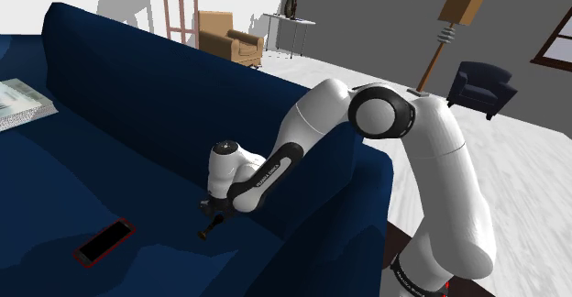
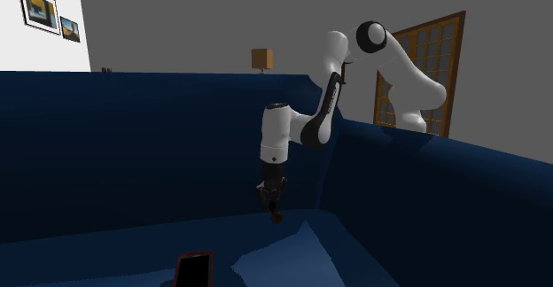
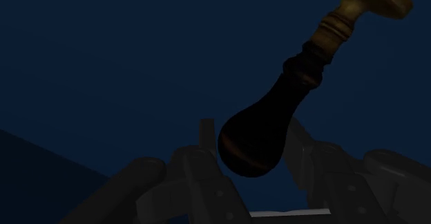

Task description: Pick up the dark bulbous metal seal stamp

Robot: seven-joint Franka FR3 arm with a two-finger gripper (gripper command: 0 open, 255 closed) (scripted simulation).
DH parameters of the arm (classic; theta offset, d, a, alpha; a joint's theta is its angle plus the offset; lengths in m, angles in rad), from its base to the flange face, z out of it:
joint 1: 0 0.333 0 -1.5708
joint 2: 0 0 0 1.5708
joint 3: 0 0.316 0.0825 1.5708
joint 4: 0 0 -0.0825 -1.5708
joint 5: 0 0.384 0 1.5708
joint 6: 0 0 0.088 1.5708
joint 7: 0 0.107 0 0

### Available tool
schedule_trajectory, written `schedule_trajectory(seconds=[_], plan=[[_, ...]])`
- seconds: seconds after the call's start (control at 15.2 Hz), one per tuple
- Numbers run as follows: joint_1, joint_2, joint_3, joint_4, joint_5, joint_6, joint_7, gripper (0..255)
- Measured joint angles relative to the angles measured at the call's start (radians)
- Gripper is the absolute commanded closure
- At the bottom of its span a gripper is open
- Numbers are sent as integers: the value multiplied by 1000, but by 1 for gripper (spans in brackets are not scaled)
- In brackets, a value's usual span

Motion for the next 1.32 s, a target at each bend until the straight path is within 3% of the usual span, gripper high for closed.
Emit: schedule_trajectory(seconds=[0.59,1.32], plan=[[-1,-1,1,1,2,-11,-1,255],[-41,-121,51,-41,51,-94,-37,255]])
